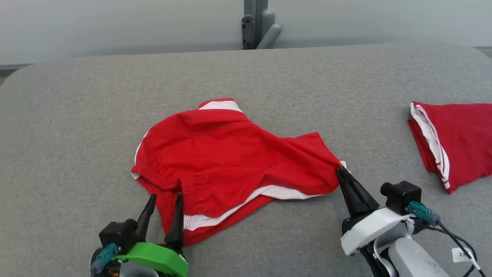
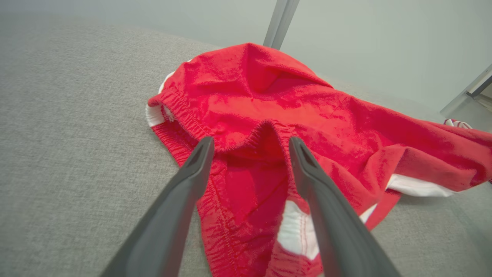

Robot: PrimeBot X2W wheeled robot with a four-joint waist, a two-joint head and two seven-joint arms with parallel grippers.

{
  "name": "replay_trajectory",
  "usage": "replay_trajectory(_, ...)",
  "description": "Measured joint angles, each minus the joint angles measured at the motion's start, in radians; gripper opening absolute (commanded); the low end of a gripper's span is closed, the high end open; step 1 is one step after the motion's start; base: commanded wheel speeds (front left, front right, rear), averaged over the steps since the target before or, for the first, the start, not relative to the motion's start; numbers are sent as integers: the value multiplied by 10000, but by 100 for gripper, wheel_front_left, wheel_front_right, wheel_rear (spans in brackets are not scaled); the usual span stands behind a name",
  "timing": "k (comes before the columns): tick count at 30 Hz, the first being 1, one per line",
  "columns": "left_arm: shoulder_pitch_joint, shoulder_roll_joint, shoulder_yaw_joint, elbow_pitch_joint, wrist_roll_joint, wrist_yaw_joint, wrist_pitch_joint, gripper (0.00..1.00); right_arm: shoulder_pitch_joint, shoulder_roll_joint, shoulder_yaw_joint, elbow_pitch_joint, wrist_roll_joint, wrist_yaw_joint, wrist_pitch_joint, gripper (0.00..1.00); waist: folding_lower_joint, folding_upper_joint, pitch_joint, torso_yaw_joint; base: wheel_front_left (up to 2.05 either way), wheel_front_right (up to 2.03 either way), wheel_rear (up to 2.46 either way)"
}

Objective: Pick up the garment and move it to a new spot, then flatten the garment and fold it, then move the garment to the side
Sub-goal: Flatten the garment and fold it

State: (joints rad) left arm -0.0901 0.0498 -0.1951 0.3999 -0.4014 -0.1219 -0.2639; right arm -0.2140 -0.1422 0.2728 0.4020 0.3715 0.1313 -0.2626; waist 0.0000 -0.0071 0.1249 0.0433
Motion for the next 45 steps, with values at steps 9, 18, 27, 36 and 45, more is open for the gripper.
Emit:
replay_trajectory(9,74,-6,-213,-132,-35,31,0,100,692,-736,725,-1728,1145,0,437,0,0,0,-393,-1050,0,0,0)
replay_trajectory(18,-40,-10,-702,-40,-186,36,0,100,-186,-798,299,-1120,895,0,1005,0,0,0,-292,-670,0,0,0)
replay_trajectory(27,-509,-8,-1151,-36,-282,65,0,100,-2108,-821,-146,1570,159,2,984,0,0,0,362,450,0,0,0)
replay_trajectory(36,-630,-6,-1233,-142,-349,163,0,100,-2841,-631,-704,4094,-460,2,251,100,0,0,895,1481,0,0,0)
replay_trajectory(45,-291,-8,-677,-334,15,249,-2,100,-1188,-299,-2301,1615,-1340,0,8,100,0,0,610,1224,0,0,0)
